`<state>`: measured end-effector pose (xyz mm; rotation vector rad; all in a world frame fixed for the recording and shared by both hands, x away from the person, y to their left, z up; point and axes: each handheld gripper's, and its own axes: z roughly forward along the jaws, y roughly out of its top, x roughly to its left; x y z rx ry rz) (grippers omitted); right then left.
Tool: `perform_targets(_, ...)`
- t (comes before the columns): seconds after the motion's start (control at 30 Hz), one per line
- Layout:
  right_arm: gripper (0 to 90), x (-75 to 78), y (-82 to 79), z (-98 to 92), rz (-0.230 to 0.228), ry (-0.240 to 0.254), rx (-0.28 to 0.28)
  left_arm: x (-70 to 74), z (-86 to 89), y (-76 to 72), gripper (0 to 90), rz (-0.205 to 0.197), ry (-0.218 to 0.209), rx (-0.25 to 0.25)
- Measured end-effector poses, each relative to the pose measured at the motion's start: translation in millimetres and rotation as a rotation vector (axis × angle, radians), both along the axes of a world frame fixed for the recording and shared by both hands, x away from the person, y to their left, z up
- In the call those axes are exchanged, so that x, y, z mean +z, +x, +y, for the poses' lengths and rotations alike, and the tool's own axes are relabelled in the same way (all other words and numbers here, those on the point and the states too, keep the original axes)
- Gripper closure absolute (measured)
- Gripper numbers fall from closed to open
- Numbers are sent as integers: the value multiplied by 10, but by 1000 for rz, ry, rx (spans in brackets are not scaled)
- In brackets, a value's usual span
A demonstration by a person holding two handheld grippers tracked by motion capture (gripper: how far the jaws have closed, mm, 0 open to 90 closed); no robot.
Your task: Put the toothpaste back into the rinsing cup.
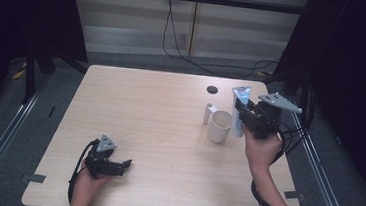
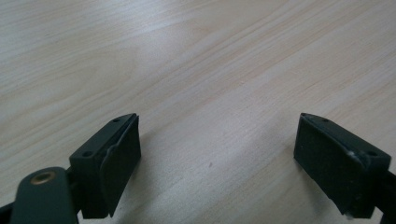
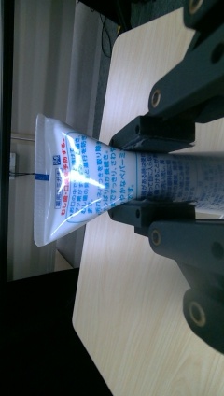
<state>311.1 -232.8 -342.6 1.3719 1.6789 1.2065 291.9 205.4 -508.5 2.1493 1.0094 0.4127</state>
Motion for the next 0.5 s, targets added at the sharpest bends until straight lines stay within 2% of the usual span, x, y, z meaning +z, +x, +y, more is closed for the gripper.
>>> perform_targets(0.37,688,1,139,119,-8,-15,-5,0,0,0,145,0,0,0)
perform_targets(0.5,687,-16,188,127,-5,5,-13,0,0,0,145,0,0,0)
